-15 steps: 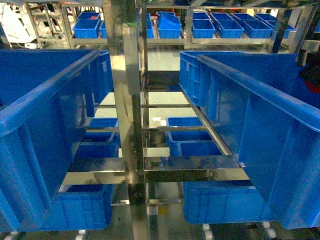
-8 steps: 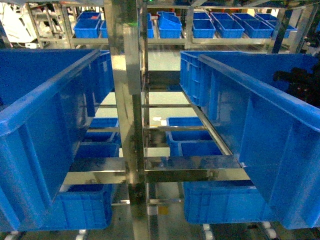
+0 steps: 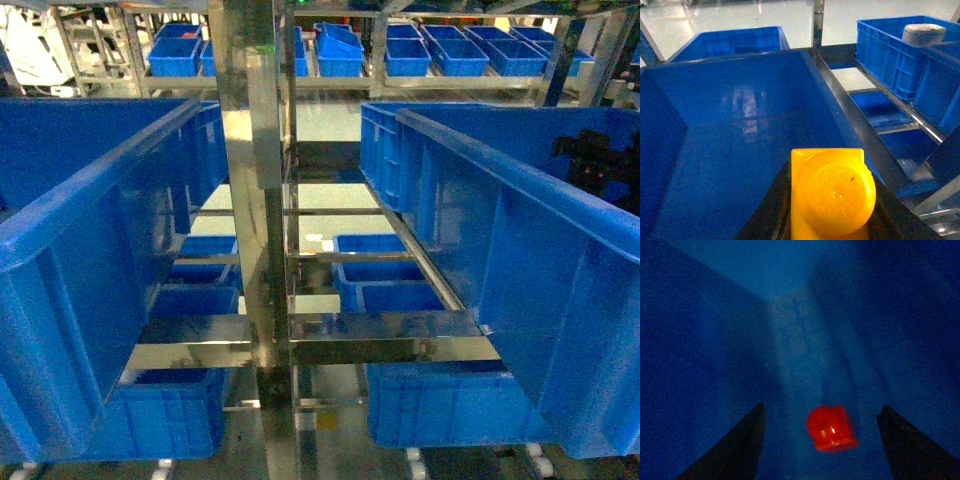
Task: Sort and place red and yellow blocks in left bins
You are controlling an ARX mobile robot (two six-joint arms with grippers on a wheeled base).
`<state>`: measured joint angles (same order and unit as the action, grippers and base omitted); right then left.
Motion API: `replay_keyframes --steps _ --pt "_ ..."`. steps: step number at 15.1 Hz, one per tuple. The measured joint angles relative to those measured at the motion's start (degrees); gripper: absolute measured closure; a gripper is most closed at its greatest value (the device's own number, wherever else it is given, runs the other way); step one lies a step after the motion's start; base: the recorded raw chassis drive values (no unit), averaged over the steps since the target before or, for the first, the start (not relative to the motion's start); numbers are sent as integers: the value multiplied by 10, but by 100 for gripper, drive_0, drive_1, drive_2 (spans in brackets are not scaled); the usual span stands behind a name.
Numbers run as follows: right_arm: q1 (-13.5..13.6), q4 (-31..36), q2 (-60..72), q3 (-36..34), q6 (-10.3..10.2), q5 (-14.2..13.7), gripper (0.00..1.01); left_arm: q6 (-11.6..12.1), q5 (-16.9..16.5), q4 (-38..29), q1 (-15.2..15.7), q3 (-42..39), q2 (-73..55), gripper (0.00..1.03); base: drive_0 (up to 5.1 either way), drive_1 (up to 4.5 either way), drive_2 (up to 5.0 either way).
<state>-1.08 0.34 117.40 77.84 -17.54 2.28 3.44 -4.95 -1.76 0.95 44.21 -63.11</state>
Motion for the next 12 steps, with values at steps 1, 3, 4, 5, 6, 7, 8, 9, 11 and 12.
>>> replay_keyframes --steps 1,3,4,5,6,7,8,9,11,12 --pt "5 16 -31 -23 -21 5 28 0 0 0 0 0 0 76 0 0 0" --pt "20 57 -117 -79 -49 14 4 0 0 0 0 0 0 76 0 0 0" --pt "23 62 -158 -110 -56 25 2 0 0 0 0 0 0 76 0 0 0" --pt "26 66 -205 -157 -56 35 4 0 0 0 0 0 0 76 0 0 0" --pt "26 70 -254 -212 -54 30 3 0 0 0 0 0 0 76 0 0 0" --pt "24 73 -310 -275 -48 25 3 0 0 0 0 0 0 76 0 0 0" --pt "17 79 -364 -329 -35 38 3 0 0 0 0 0 0 76 0 0 0" --pt "13 52 -450 -389 -8 28 3 0 -1 0 0 0 0 76 0 0 0" --pt "13 25 -601 -455 58 -13 3 0 2 0 1 0 0 76 0 0 0" --pt "34 39 -653 -459 103 -37 3 0 0 0 1 0 1 76 0 0 0"
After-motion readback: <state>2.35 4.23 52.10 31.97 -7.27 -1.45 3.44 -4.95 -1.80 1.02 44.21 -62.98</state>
